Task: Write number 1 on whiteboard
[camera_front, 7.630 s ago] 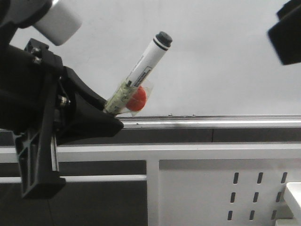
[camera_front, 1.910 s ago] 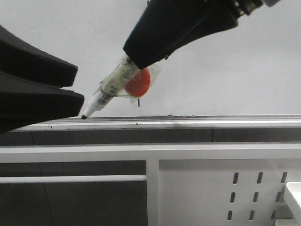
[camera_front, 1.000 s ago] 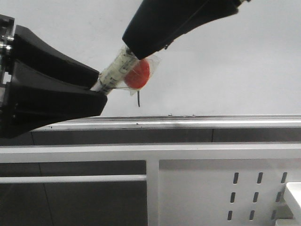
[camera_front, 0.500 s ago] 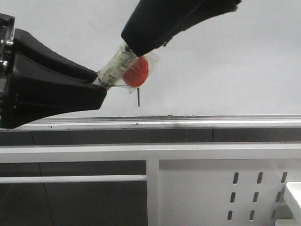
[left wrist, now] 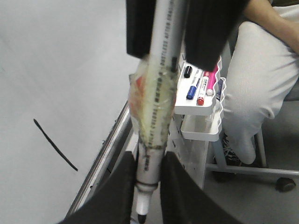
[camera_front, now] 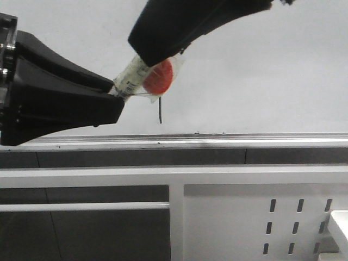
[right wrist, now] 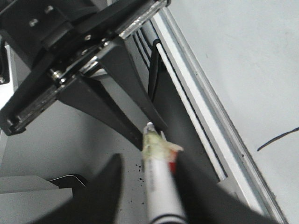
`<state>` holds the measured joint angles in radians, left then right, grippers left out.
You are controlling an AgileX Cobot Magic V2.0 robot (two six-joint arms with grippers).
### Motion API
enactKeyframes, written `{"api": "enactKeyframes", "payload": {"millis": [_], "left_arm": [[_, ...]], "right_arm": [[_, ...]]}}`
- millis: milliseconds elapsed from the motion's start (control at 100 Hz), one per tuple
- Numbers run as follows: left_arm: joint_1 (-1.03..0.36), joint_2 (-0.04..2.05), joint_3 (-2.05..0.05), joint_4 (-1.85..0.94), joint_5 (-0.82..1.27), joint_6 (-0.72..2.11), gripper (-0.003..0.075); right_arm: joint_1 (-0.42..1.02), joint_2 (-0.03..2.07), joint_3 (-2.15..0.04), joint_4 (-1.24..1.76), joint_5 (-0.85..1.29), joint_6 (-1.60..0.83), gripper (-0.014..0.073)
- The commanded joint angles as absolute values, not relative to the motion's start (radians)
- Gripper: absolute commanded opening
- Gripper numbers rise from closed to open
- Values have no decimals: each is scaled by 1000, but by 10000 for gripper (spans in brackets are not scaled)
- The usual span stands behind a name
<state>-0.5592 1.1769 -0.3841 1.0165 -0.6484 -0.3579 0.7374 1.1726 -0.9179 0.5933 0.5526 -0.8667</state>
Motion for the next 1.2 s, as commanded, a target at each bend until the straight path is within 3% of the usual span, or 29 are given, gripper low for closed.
{"api": "enactKeyframes", "payload": {"millis": [0,70,330,400,500,670,870,980,1190], "left_arm": [[-569,1164,-413,968,-728,-371,-20],[-569,1164,-413,968,-728,-371,-20],[-569,1164,-400,900,-728,-371,-20],[-569,1164,-388,877,-728,-371,-20],[-569,1164,-364,846,-728,-371,-20],[-569,1164,-308,685,-771,-323,-20],[-569,1164,-175,285,-1018,-154,-20],[-569,1164,-97,140,-1141,-87,-20],[-569,1164,-37,77,-1172,-87,-20]], "right_arm": [[738,1154,-951,627,481,-880,551],[738,1154,-953,629,446,-880,580],[738,1104,-1008,583,452,-880,421],[738,1055,-1010,549,427,-881,267],[738,977,-1010,464,417,-881,-78],[738,861,-1010,404,419,-877,-69],[737,754,-976,388,398,-877,-69],[733,704,-924,336,309,-869,-69],[733,656,-805,336,109,-852,-67]]}}
